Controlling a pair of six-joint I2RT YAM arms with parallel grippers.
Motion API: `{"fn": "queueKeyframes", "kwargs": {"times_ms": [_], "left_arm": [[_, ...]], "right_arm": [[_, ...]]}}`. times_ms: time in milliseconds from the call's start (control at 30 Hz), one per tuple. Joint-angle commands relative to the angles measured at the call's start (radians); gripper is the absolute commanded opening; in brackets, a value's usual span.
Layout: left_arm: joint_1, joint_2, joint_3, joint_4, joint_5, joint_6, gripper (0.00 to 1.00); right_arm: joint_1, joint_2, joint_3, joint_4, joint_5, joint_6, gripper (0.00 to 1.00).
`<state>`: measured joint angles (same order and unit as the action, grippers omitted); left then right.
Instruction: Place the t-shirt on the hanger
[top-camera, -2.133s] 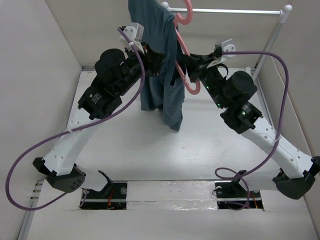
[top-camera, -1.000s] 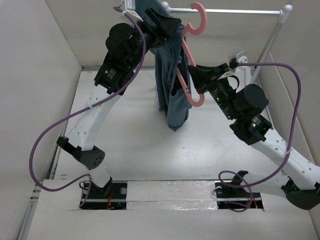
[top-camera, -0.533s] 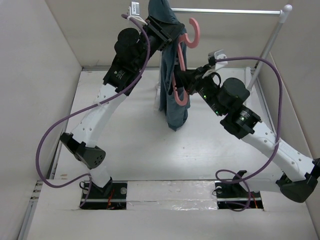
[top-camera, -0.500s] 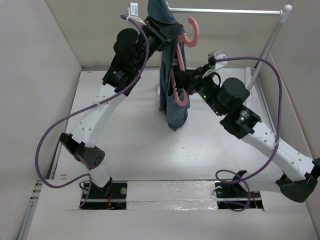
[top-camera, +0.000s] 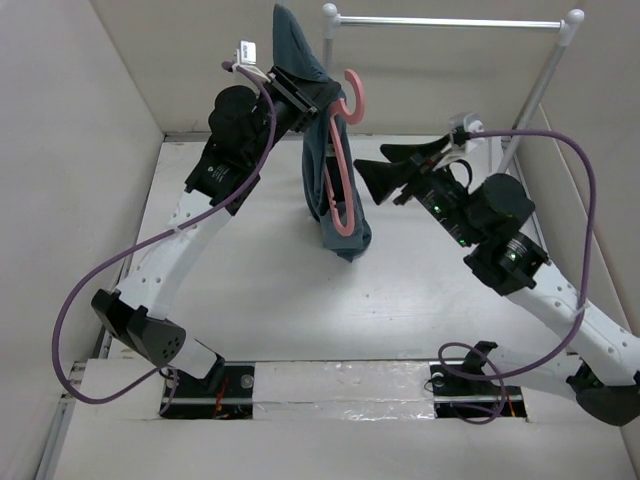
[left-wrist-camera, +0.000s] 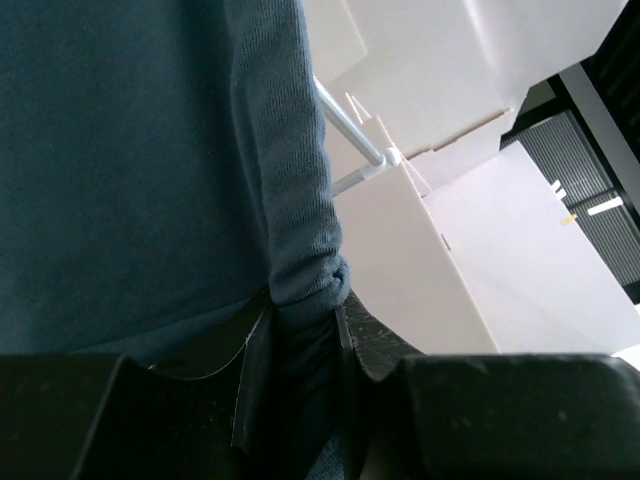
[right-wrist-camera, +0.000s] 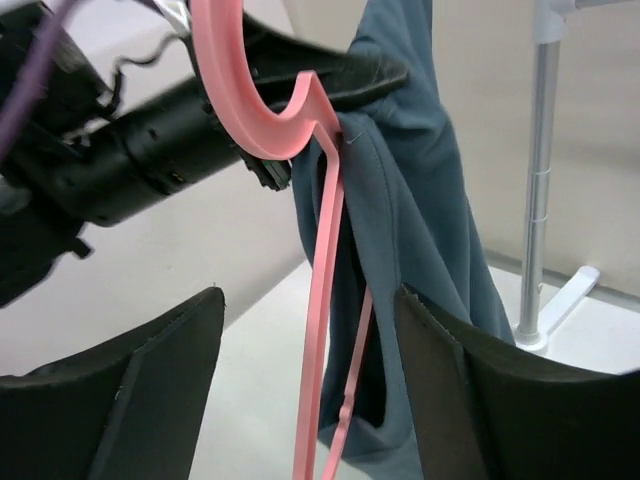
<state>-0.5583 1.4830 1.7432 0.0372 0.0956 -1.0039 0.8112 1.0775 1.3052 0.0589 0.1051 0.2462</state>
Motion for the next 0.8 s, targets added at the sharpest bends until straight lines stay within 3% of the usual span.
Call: {"fn": "queueKeyframes", "kwargs": {"times_ms": [0,33,67,100,133,300,333,433,533,767], "left_arm": [[0.021,-0.069,-0.014,0.109,0.036,-0.035,0.0],[0.021,-0.07,-0.017,0.109,0.036,-0.038,0.0],[0.021,-0.07,-0.019,0.11,0.042,-0.041,0.0],[0.021,-0.07,-0.025,0.119,0.049,-0.053,0.0],[0.021,-0.069,-0.03,0.124,0.062,-0.061,0.0],[0.031,-0.07,-0.03,0.136,0.093,-0.079,0.0],[0.031,-0.073,-0.027,0.135,0.099,-0.082,0.0],[0.031,-0.073,-0.025,0.138,0.11,-0.09,0.0],[0.031,-0.07,-0.025,0.132,0.127,-0.098,0.0],[0.031,-0.079,-0.043,0.133,0.141,-0.107,0.0]], "right_arm": [[-0.036,-0.086,-0.078,0.016,-0.027,0.053,0.74],[-0.064,-0.103,-0.108,0.015,-0.033,0.065,0.7],[-0.078,-0.12,-0.144,0.018,-0.044,0.085,0.5],[-0.09,-0.142,-0.202,0.01,-0.054,0.097,0.11],[-0.113,-0.148,-0.23,0.004,-0.059,0.12,0.0],[-0.17,-0.127,-0.333,-0.004,-0.284,0.093,0.02],[-0.17,-0.102,-0.336,-0.013,-0.306,0.061,0.18],[-0.17,-0.067,-0.345,0.008,-0.349,0.005,0.5],[-0.17,-0.036,-0.363,0.048,-0.357,-0.015,0.6],[-0.184,0.116,-0.281,0.058,-0.413,-0.076,0.6]]}}
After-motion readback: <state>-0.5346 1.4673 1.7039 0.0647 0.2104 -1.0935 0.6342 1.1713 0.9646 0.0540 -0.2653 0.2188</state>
